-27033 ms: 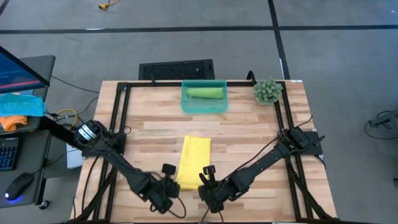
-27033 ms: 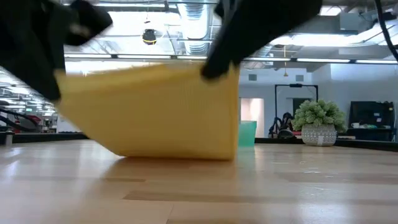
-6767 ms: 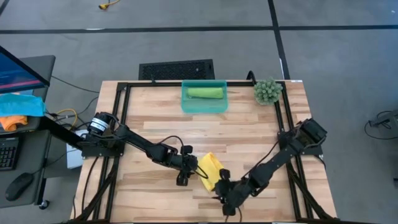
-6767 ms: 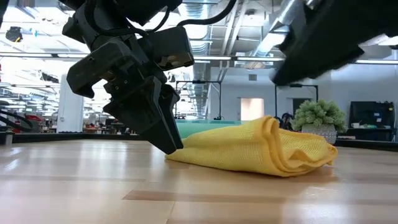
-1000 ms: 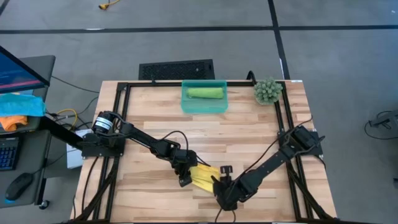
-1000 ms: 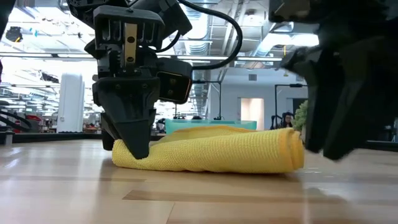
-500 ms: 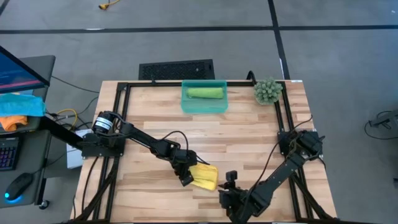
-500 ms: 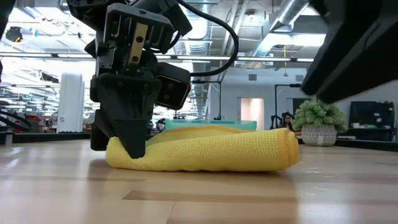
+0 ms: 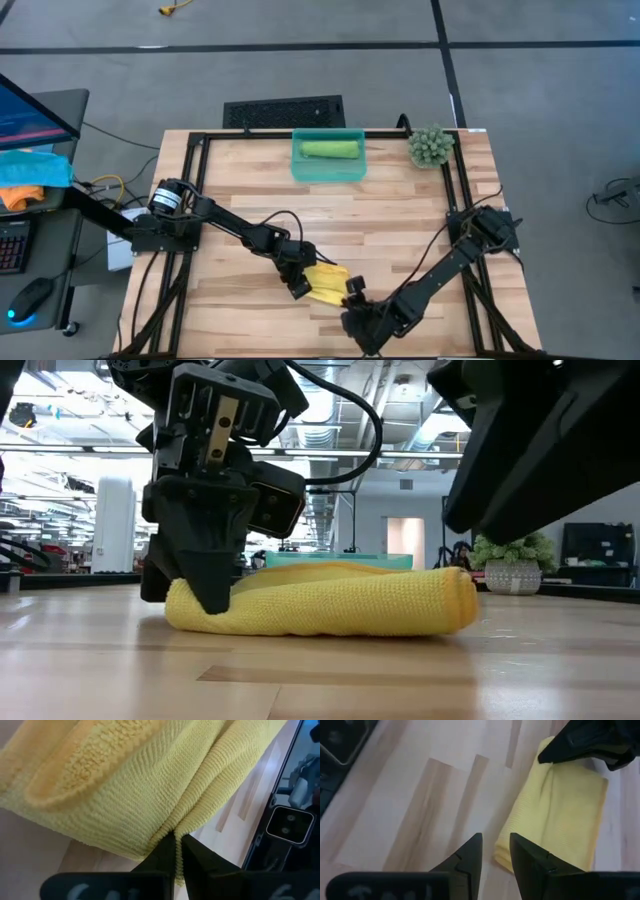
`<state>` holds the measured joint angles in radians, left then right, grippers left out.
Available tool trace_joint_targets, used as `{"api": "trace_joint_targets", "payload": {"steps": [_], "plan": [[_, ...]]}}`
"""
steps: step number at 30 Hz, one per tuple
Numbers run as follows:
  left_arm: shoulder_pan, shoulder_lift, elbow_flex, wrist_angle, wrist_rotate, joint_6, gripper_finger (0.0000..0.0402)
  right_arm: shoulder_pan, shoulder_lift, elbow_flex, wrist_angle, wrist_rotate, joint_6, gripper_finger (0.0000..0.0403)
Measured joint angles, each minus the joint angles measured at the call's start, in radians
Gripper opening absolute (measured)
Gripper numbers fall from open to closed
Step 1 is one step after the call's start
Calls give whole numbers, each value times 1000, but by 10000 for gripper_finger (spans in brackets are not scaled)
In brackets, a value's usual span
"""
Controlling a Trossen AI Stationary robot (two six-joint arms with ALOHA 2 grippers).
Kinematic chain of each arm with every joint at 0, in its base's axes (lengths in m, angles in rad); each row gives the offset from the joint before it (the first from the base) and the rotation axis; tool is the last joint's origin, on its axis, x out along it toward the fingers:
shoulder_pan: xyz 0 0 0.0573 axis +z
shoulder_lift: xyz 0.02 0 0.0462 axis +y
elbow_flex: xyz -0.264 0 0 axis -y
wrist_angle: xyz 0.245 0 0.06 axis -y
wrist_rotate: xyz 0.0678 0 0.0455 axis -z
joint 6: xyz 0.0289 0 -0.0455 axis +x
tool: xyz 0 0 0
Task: Roll microfiber towels into tight, uniform cylinder then place into a basket
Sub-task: Roll the yellow towel
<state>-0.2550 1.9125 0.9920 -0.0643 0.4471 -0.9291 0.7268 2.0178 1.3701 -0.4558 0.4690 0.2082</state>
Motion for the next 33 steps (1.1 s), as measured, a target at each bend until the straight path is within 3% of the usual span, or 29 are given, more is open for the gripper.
{"api": "trace_joint_targets", "payload": {"steps": [14, 26, 33], "plan": [[-3, 0, 0, 0, 14, 5, 9, -42, 1, -65, 65, -53, 1, 126], [-3, -1, 1, 1, 14, 27, 9, -49, 1, -69, 95, -79, -7, 227], [-3, -1, 1, 1, 20, 27, 9, -86, 0, -104, 103, -86, 9, 228]]}}
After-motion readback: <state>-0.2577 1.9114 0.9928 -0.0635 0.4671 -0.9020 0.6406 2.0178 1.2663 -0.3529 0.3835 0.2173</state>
